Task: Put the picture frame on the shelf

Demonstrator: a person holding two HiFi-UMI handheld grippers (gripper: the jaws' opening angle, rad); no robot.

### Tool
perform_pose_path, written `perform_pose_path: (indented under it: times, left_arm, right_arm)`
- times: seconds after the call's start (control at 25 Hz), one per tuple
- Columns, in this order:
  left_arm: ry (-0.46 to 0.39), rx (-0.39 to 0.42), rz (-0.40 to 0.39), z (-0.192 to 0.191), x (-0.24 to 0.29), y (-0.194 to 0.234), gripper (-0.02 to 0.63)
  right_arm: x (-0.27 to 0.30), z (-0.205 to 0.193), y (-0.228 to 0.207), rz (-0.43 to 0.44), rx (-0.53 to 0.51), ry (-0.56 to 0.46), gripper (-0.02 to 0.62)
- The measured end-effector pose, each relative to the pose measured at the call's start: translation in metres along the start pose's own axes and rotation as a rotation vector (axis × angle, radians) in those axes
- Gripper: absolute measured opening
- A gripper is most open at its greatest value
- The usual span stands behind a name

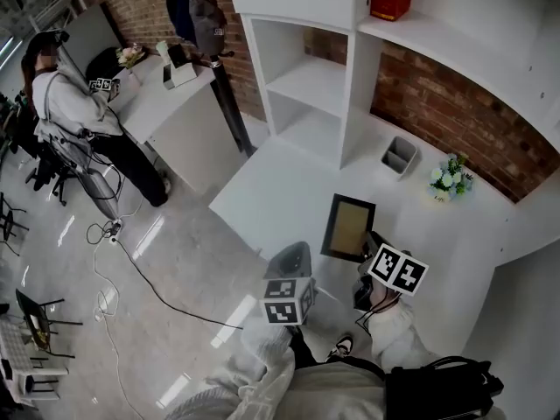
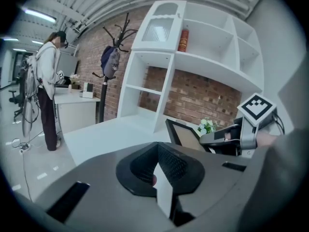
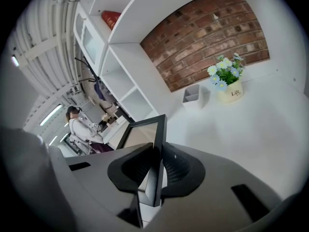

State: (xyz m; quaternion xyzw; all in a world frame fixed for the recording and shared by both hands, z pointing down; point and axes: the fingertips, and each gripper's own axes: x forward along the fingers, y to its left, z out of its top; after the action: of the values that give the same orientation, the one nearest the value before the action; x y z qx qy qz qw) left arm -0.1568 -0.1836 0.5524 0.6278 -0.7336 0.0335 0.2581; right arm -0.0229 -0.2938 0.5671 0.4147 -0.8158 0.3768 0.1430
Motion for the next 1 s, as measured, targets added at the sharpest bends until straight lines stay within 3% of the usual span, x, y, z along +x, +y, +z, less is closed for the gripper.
perform_pose_path:
  times: [0.44,1.0]
  left_arm:
    - [-0.048,-0.045,0.1,0.008,-0.021,0.034,0.009]
    - [-0.094,-0.04,0.122,0.079,0.031,0.109,0.009]
  right_arm:
    - [0.018,-0.005,0.046,0.092,-0.074,0.041,0.074]
    - [0.093,0.047,0.117,0.117,-0.169,0.006,0.074]
